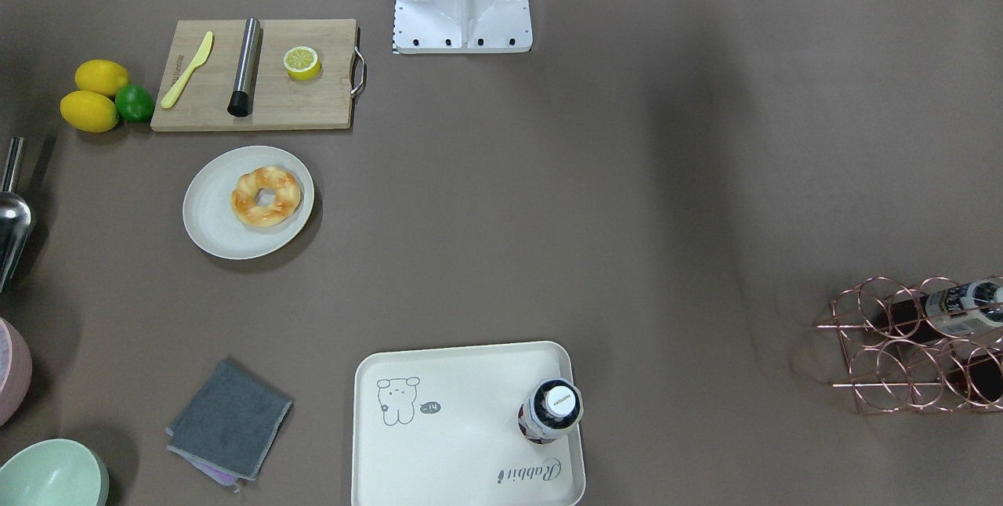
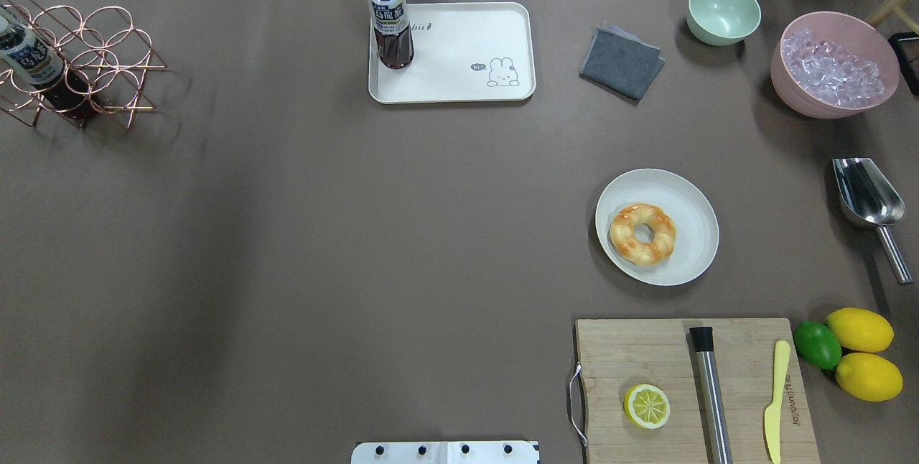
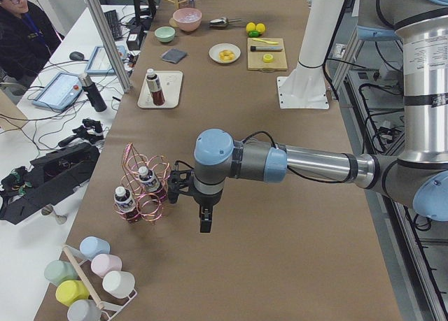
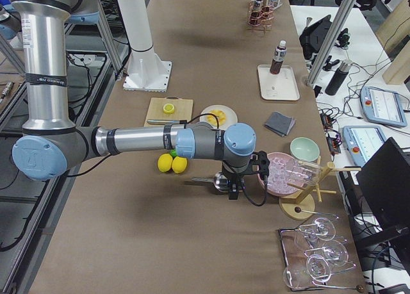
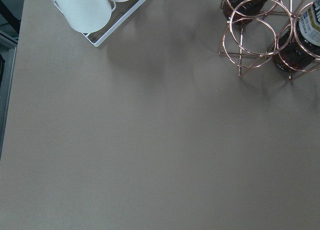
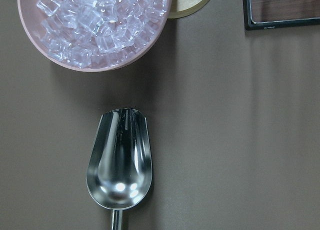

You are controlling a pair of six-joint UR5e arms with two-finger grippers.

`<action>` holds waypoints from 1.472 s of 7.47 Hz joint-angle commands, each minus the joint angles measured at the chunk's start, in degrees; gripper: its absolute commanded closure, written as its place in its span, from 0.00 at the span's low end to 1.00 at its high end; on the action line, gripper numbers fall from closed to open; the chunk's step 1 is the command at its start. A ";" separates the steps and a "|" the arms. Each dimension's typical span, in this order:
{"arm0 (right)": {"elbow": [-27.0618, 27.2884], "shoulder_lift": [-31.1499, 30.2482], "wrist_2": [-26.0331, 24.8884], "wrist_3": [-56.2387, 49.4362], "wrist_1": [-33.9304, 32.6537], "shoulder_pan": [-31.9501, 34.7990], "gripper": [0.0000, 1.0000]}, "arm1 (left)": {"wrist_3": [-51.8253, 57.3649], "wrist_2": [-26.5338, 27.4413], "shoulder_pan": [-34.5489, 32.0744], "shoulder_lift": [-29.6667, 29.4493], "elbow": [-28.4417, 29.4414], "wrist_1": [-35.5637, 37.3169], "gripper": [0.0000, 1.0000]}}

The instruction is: Place donut on tray

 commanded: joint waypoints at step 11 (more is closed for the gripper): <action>3.79 -3.55 0.17 0.32 -0.16 0.80 0.00 | -0.01 -0.34 0.11 0.38 0.10 0.01 0.02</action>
